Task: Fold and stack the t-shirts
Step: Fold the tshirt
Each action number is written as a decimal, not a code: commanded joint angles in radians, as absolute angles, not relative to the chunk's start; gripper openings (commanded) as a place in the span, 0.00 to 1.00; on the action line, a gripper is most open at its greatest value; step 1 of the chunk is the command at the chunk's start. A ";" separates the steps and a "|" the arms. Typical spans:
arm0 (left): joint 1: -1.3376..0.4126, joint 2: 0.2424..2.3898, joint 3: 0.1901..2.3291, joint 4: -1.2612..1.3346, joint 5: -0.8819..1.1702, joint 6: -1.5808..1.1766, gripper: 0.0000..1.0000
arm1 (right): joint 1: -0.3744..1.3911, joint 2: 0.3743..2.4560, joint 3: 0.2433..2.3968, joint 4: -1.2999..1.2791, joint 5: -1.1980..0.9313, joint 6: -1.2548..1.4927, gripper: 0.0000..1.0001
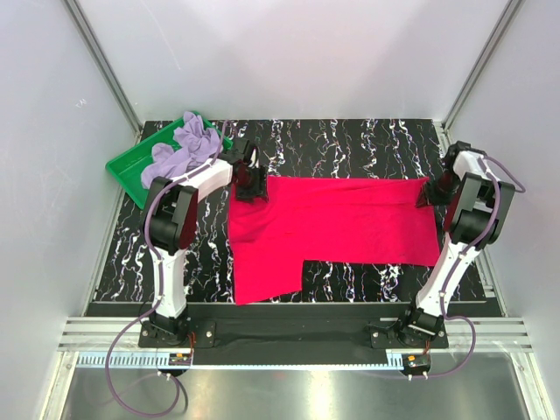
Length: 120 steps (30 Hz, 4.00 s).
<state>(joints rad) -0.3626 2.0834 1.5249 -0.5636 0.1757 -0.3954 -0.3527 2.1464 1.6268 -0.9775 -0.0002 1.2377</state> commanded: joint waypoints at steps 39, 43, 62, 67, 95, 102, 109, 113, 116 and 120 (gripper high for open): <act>-0.345 2.089 1.508 -0.580 0.164 -0.379 0.59 | -0.348 2.013 1.589 -0.717 0.259 0.672 0.00; -0.344 2.100 1.508 -0.587 0.157 -0.377 0.59 | -0.348 2.003 1.574 -0.641 0.213 0.641 0.00; -0.344 2.082 1.513 -0.592 0.150 -0.371 0.59 | -0.370 2.083 1.564 -0.776 0.262 0.716 0.18; -0.344 2.069 1.506 -0.592 0.155 -0.368 0.60 | -0.370 2.049 1.582 -0.844 0.253 0.719 0.24; -0.345 2.054 1.499 -0.598 0.150 -0.348 0.60 | -0.370 1.942 1.560 -0.888 0.190 0.686 0.47; -0.344 2.056 1.503 -0.591 0.156 -0.353 0.60 | -0.368 2.069 1.715 -0.900 0.166 0.702 0.43; -0.347 2.052 1.506 -0.586 0.173 -0.370 0.60 | -0.339 2.183 1.809 -0.896 0.124 0.775 0.26; -0.351 2.072 1.528 -0.592 0.179 -0.373 0.60 | -0.310 2.200 1.812 -0.867 0.130 0.784 0.25; -0.351 2.088 1.542 -0.595 0.179 -0.377 0.60 | -0.308 2.230 1.830 -0.870 0.141 0.787 0.25; -0.351 2.106 1.560 -0.595 0.176 -0.377 0.60 | -0.310 2.287 1.890 -0.874 0.189 0.775 0.28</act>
<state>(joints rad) -0.3561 2.0808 1.5227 -0.5682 0.1864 -0.3744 -0.3035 2.2528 1.8202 -0.8852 0.1406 0.7658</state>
